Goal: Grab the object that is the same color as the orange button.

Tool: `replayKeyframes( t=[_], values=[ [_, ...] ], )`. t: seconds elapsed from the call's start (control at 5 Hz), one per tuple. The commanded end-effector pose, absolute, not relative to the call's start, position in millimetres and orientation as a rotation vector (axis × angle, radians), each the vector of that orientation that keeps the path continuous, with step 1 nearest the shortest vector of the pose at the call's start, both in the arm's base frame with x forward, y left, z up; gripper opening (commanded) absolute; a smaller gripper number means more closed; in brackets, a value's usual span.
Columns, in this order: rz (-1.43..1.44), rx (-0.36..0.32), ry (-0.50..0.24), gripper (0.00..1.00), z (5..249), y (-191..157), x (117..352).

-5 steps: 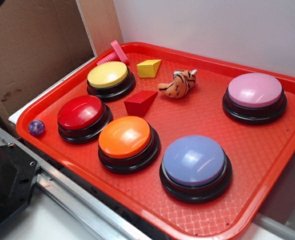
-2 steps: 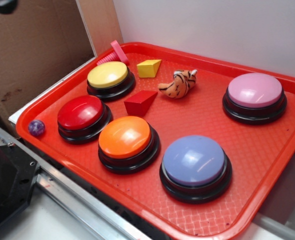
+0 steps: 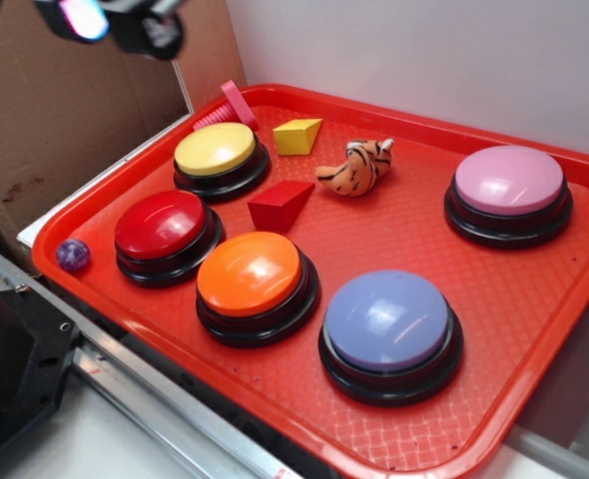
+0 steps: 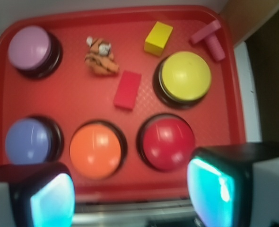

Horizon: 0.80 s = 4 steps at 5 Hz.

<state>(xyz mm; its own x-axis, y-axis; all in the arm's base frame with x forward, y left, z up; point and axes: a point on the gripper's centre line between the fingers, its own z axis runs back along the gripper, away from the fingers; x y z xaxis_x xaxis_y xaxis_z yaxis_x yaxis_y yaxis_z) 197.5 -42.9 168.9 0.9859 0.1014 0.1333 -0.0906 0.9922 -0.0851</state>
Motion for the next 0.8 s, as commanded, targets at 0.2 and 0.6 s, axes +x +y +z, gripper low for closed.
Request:
replayKeyframes(
  t=[0.2,0.6],
  values=[
    [0.156,-0.129,-0.255,1.0,116.1,-76.5,288.3],
    [0.171,-0.057,-0.256,1.0,73.0,-84.8,324.2]
  ],
)
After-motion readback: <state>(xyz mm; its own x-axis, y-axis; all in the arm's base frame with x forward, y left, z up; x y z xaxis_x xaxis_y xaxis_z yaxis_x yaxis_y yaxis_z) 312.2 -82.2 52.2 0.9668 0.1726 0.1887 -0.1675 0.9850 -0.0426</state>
